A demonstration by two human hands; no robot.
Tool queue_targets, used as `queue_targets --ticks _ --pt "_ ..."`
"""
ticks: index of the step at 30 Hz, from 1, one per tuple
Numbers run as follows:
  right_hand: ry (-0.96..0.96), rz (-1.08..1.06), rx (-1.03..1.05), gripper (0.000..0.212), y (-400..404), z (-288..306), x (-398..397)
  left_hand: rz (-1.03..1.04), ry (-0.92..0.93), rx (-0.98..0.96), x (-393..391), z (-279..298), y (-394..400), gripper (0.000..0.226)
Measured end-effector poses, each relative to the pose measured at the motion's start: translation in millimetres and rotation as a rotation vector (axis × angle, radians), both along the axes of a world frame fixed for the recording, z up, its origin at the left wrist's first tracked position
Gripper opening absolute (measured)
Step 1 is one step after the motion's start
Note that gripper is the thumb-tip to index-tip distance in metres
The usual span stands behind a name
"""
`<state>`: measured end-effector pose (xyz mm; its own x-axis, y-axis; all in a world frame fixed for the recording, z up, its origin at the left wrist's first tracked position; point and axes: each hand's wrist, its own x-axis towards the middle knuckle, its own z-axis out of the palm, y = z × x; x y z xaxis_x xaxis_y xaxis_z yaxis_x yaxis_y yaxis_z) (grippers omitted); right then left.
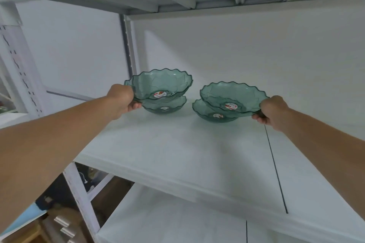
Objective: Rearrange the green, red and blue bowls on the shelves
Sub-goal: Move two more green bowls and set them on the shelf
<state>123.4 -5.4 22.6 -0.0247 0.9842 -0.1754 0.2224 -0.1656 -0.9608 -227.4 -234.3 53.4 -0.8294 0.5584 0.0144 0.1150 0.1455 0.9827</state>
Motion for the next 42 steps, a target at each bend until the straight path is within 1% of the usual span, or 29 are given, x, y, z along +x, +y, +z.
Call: queue_targets --ticks 2,5,7,10,14,15,18,20,22,27,30,32,34,37,39,42 --pt "-0.030 -0.023 0.007 0.034 6.4 -1.5 -9.1 0.000 0.001 0.006 -18.5 -1.8 11.9 0.032" --pt "-0.082 -0.051 0.060 0.029 14.7 -5.1 -24.7 -0.010 -0.005 0.001 -49.2 -12.4 33.9 0.031" --pt "-0.100 -0.076 0.059 0.031 18.3 -10.0 -34.7 -0.040 -0.019 -0.005 -70.3 -23.4 48.6 0.028" --pt "-0.142 -0.129 0.045 0.032 21.8 -18.4 -52.3 -0.094 -0.018 -0.064 -107.0 -35.6 73.0 0.024" --pt "-0.199 -0.239 0.044 0.030 23.4 -22.8 -80.6 -0.156 0.147 -0.159 -149.5 -41.7 109.9 0.028" --pt "-0.221 -0.271 0.053 0.026 23.0 -23.1 -87.7 -0.170 0.183 -0.170 -154.9 -43.2 117.9 0.030" --pt "-0.318 -0.336 0.085 0.019 19.5 -25.3 -105.1 -0.194 0.290 -0.204 -164.7 -52.9 136.3 0.044" --pt "-0.370 -0.350 0.088 0.018 19.4 -28.2 -112.6 -0.217 0.355 -0.231 -167.4 -60.7 146.4 0.054" --pt "-0.380 -0.355 0.086 0.021 24.1 -30.5 -117.6 -0.221 0.394 -0.232 -169.6 -66.6 156.7 0.061" --pt "-0.411 -0.354 0.060 0.021 41.0 -41.1 -116.3 -0.192 0.361 -0.259 -172.6 -76.2 171.5 0.074" --pt "-0.509 -0.374 0.066 0.013 46.1 -51.9 -111.2 -0.174 0.349 -0.318 -179.8 -85.6 174.8 0.082" --pt "-0.556 -0.384 0.072 0.008 46.8 -58.3 -109.2 -0.144 0.350 -0.328 -182.8 -94.2 177.8 0.081" --pt "-0.567 -0.371 0.072 0.009 48.8 -64.0 -109.7 -0.127 0.386 -0.348 -179.0 -98.8 182.2 0.078" --pt "-0.563 -0.354 0.047 0.005 50.8 -69.1 -113.5 -0.059 0.454 -0.502 -170.3 -99.5 189.8 0.064" --pt "-0.570 -0.335 0.038 0.009 51.8 -70.8 -115.6 -0.033 0.430 -0.600 -166.8 -99.4 189.8 0.057" --pt "-0.596 -0.308 0.035 0.019 52.8 -70.3 -116.4 -0.063 0.378 -0.635 -164.6 -99.0 188.7 0.056"
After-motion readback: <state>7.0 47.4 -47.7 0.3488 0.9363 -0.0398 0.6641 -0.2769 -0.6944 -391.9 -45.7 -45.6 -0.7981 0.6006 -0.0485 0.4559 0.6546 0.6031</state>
